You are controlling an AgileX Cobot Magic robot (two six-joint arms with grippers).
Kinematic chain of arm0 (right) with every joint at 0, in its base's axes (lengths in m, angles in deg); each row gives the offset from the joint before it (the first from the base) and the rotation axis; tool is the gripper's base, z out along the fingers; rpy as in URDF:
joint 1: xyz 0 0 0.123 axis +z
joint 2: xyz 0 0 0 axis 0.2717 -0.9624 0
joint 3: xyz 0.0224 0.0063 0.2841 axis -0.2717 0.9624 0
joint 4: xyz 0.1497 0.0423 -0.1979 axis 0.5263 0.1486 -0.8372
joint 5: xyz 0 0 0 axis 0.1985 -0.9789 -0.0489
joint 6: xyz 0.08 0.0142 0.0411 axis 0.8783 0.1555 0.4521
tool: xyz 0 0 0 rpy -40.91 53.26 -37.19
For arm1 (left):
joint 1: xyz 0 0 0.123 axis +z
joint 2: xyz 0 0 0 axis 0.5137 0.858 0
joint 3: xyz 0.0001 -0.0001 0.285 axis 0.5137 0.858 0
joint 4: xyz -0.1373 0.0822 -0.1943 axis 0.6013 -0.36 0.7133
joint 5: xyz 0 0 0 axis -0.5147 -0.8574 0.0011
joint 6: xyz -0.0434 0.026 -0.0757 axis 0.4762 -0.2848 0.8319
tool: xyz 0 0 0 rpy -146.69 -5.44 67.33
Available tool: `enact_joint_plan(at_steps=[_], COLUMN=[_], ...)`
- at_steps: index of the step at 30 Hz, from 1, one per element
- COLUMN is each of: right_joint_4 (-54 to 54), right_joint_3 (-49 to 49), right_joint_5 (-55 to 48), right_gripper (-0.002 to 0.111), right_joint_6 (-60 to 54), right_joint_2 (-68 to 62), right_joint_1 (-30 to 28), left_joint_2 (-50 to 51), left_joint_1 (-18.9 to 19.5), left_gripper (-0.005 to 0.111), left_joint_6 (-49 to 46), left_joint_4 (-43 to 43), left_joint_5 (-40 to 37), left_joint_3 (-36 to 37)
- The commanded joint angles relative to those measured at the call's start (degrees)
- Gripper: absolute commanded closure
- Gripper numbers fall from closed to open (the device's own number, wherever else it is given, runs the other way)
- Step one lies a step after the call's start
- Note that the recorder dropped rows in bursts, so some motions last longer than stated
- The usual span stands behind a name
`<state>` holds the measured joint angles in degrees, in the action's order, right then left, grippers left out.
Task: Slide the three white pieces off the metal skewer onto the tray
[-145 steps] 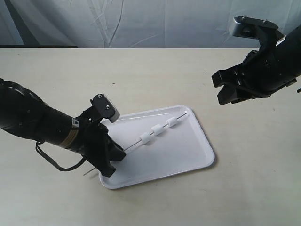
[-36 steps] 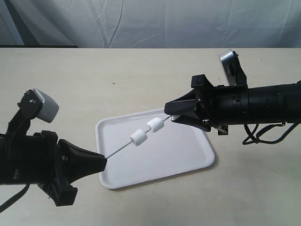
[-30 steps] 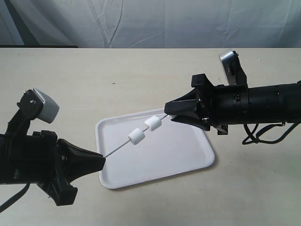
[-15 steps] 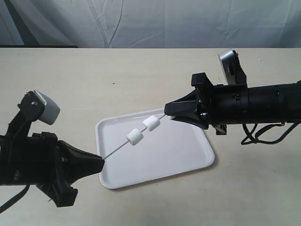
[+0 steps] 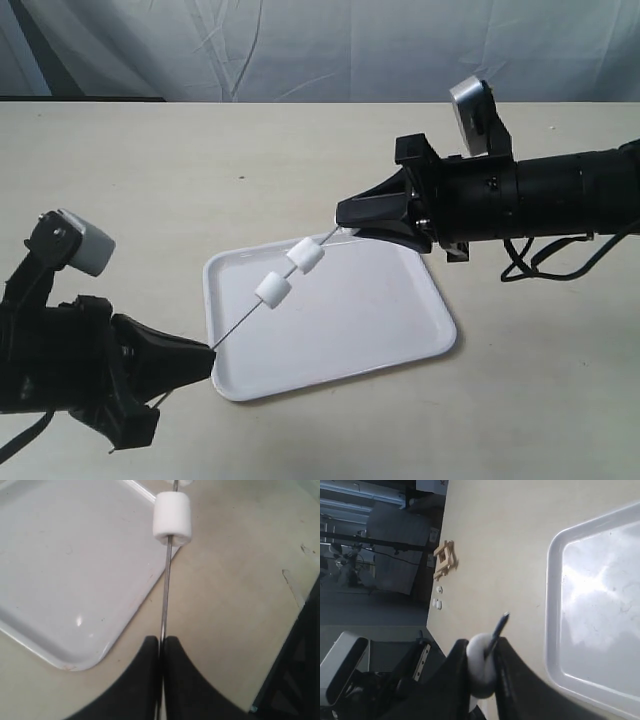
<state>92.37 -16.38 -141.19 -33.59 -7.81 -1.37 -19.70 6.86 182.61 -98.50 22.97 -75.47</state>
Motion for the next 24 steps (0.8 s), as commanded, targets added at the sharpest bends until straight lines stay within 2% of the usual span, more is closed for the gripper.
enact_joint_plan(at_steps=[1,11,19,24], right_joint_4=[2.4,2.4,2.4,2.4], right_joint_3=[-2.1,-5.2,-7.5,-7.5], right_joint_5=[3.0,6.1,6.9,8.0], right_gripper=[0.093,0.093,0.093,0.093], right_joint_6=[0.5,1.9,3.2,3.3], right_joint_2=[0.2,0.2,0.2,0.2], right_joint_1=[-0.6,-0.8,-2.4,-3.0], left_joint_2=[-2.4,-4.5,-4.5,-4.5], left_joint_1=[-0.1,-0.1,-0.1,-0.1], left_gripper=[0.107,0.107,0.107,0.107], left_joint_6=[2.0,5.3,5.4,6.0], left_joint_4=[-1.4,-1.4,-1.4,-1.4], left_joint_5=[-2.3,-2.8,-1.7,-4.0], left_joint_3=[2.4,5.7,5.8,5.8])
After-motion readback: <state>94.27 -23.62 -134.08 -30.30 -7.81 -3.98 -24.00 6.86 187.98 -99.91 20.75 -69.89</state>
